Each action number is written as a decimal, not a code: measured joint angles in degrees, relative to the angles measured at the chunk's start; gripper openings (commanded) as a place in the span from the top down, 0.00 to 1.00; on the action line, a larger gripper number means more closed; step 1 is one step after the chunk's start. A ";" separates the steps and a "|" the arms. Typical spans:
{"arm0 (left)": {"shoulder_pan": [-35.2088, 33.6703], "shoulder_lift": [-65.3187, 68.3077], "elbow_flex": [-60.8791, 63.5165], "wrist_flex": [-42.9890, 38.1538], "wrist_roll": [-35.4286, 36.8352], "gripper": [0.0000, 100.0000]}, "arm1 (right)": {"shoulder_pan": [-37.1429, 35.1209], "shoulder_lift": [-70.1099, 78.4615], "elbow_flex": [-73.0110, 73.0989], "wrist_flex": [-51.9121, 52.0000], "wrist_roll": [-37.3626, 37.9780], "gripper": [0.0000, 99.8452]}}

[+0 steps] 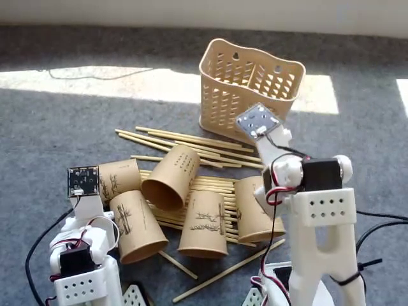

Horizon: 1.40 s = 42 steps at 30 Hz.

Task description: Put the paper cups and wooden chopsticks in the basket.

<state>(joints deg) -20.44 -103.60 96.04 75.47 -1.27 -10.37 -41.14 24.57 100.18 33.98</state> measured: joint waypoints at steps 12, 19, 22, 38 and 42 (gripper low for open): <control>0.00 0.00 0.00 0.00 0.00 0.99 | -0.26 -8.62 19.52 0.00 13.71 0.83; 0.00 0.00 0.00 0.00 0.00 0.99 | -0.18 -9.05 23.12 -0.35 16.09 0.83; 0.00 0.00 0.00 0.00 0.00 0.99 | -0.09 -9.14 23.30 -2.11 16.09 0.83; 0.00 0.00 0.00 0.00 0.00 0.99 | -0.18 -9.14 23.30 -11.96 9.23 0.83; 0.00 0.00 0.00 0.00 0.00 0.99 | -0.18 -9.14 23.30 -12.75 9.14 0.83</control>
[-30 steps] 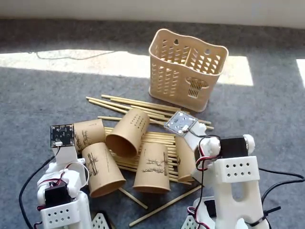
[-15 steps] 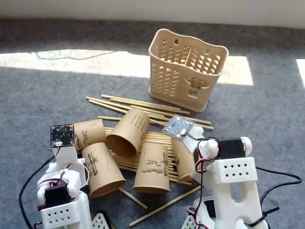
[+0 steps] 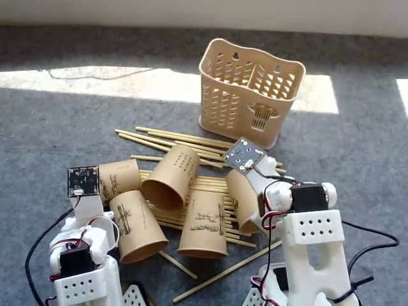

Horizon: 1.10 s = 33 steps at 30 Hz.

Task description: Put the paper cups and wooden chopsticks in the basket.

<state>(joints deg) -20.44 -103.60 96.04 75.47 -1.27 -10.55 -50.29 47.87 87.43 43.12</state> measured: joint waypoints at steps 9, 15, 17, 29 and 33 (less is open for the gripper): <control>0.00 0.00 0.00 0.00 0.00 0.99 | 0.00 0.00 0.00 -2.11 -2.11 0.83; 0.00 0.00 0.00 0.00 0.00 0.99 | 0.00 0.00 0.00 -9.23 -9.41 0.83; 0.00 0.00 0.00 0.00 0.00 0.99 | 0.00 0.00 0.00 -10.99 -11.25 0.86; 0.00 0.00 0.00 0.00 0.00 0.99 | 0.35 0.00 0.00 -15.91 -15.56 1.00; 0.00 0.00 0.00 0.00 0.00 0.99 | 0.35 0.00 0.00 -15.91 -15.74 0.99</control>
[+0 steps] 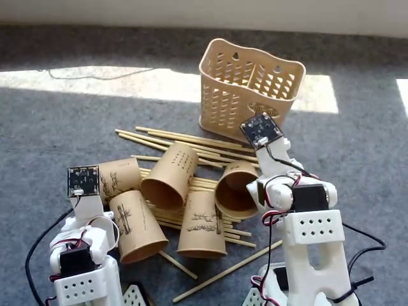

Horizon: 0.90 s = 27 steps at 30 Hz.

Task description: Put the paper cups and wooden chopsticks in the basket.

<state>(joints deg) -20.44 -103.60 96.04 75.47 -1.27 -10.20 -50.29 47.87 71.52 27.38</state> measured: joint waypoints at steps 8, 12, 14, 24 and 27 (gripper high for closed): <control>0.00 0.00 0.00 0.00 0.00 0.99 | 0.00 0.09 -2.73 2.64 -4.13 0.99; 0.00 0.00 0.00 0.00 0.00 0.99 | -0.35 0.00 -9.14 8.18 -4.92 0.99; 0.00 0.00 0.00 0.00 0.00 0.99 | -0.35 0.00 -12.92 11.08 -6.24 0.99; 0.00 0.00 0.00 0.00 0.00 0.99 | -0.26 0.00 -30.33 16.70 -12.84 0.99; 0.00 0.00 0.00 0.00 0.00 0.99 | -0.26 0.00 -34.20 16.79 -14.51 0.99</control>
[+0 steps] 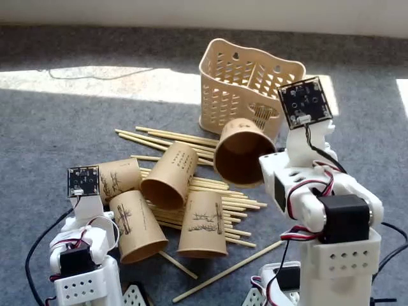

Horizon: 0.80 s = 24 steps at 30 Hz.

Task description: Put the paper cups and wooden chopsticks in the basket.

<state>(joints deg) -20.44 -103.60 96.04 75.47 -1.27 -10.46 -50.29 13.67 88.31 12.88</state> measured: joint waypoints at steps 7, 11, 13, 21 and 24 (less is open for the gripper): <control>0.00 0.00 0.00 0.00 0.00 0.99 | -0.09 0.00 -11.34 0.00 -2.81 0.99; 0.00 0.00 0.00 0.00 0.00 0.99 | -0.09 -0.44 -16.09 -3.34 -3.25 0.99; 0.00 0.00 0.00 0.00 0.00 0.99 | -0.09 -0.53 -16.26 -5.80 -3.43 0.99; 0.00 0.00 0.00 0.00 0.00 0.99 | 0.53 -0.09 -12.75 -15.30 -3.87 0.99; 0.00 0.00 0.00 0.00 0.00 0.99 | 3.52 -0.09 -9.93 -19.52 -3.87 0.99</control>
<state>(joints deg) -20.44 -103.60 96.04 75.47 -1.27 -6.95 -50.37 3.74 68.79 9.01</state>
